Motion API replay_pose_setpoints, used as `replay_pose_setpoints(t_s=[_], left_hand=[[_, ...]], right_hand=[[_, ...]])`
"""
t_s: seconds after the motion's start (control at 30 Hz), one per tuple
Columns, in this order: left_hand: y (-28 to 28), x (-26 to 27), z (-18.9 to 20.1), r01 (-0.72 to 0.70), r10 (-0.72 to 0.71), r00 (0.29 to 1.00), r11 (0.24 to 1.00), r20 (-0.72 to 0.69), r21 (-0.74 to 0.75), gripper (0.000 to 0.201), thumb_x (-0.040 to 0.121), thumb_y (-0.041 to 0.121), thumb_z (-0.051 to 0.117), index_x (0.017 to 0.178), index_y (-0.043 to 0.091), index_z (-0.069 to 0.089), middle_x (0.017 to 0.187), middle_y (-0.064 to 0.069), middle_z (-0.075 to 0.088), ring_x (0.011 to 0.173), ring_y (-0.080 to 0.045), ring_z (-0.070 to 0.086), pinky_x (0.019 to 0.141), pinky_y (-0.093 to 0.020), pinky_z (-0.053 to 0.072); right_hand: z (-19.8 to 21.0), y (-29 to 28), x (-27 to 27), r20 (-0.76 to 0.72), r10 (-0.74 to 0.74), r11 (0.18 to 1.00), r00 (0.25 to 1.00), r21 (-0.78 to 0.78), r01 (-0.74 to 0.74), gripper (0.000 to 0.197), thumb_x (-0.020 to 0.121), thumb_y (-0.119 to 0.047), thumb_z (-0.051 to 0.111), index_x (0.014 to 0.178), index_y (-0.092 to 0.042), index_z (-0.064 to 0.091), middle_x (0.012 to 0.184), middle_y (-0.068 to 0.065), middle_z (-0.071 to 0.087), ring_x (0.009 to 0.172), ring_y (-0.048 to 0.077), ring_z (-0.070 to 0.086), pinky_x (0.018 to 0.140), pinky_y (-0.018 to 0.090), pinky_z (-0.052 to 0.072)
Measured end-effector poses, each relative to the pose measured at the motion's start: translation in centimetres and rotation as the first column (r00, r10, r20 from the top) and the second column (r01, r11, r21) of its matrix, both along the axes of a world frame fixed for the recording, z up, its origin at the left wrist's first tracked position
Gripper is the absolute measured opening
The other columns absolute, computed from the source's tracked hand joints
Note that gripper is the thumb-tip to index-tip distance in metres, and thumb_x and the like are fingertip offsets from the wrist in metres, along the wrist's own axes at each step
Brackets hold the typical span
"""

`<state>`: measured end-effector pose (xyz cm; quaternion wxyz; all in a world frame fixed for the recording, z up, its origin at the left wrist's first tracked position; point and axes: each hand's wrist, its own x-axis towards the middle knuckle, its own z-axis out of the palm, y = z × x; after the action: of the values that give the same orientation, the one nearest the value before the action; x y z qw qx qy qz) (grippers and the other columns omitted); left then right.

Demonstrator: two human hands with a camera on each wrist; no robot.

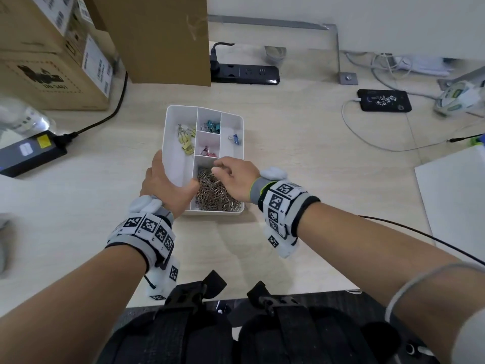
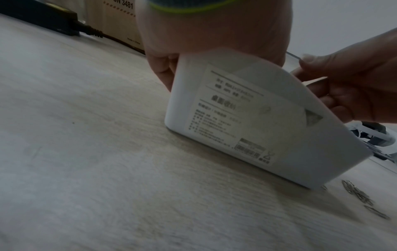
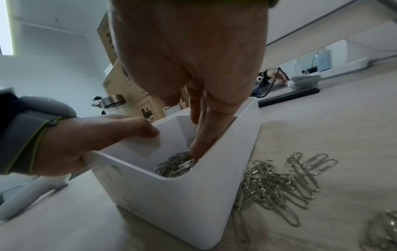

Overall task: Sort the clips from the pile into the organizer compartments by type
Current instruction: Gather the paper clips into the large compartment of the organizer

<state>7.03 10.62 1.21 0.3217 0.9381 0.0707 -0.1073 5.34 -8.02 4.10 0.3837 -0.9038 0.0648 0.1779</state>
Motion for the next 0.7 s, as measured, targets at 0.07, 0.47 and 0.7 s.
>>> replay_pose_setpoints(t_s=[0.07, 0.47, 0.7], left_hand=[[0.0, 0.0, -0.1, 0.001, -0.001, 1.000, 1.000, 0.003, 0.004, 0.097, 0.061, 0.061, 0.063, 0.146, 0.031, 0.025, 0.127, -0.008, 0.056, 0.107, -0.036, 0.058, 0.085, -0.052, 0.053], [0.1, -0.1, -0.2, -0.007, 0.007, 1.000, 1.000, -0.017, 0.016, 0.099, 0.065, 0.059, 0.064, 0.148, 0.031, 0.019, 0.130, -0.010, 0.053, 0.110, -0.036, 0.056, 0.089, -0.052, 0.051], [0.2, 0.1, -0.4, -0.027, 0.027, 0.999, 0.999, 0.029, -0.029, 0.093, 0.060, 0.061, 0.063, 0.142, 0.032, 0.030, 0.121, -0.005, 0.059, 0.103, -0.031, 0.059, 0.083, -0.046, 0.053]], right_hand=[[-0.1, -0.4, 0.1, -0.002, -0.033, 0.999, 0.999, 0.036, 0.033, 0.034, 0.097, -0.036, 0.046, 0.124, -0.019, 0.058, 0.104, 0.002, 0.069, 0.097, 0.022, 0.064, 0.089, 0.032, 0.049], [0.2, -6.6, 0.0, 0.150, -0.274, 0.952, 0.950, -0.099, 0.290, 0.014, 0.094, -0.026, 0.053, 0.099, -0.019, 0.064, 0.092, -0.004, 0.065, 0.080, 0.015, 0.060, 0.073, 0.027, 0.050], [-2.6, -8.5, -1.3, -0.069, -0.095, 0.922, 0.993, -0.383, 0.062, 0.037, 0.091, -0.035, 0.054, 0.125, -0.021, 0.052, 0.127, 0.006, 0.049, 0.109, 0.027, 0.054, 0.091, 0.038, 0.047]])
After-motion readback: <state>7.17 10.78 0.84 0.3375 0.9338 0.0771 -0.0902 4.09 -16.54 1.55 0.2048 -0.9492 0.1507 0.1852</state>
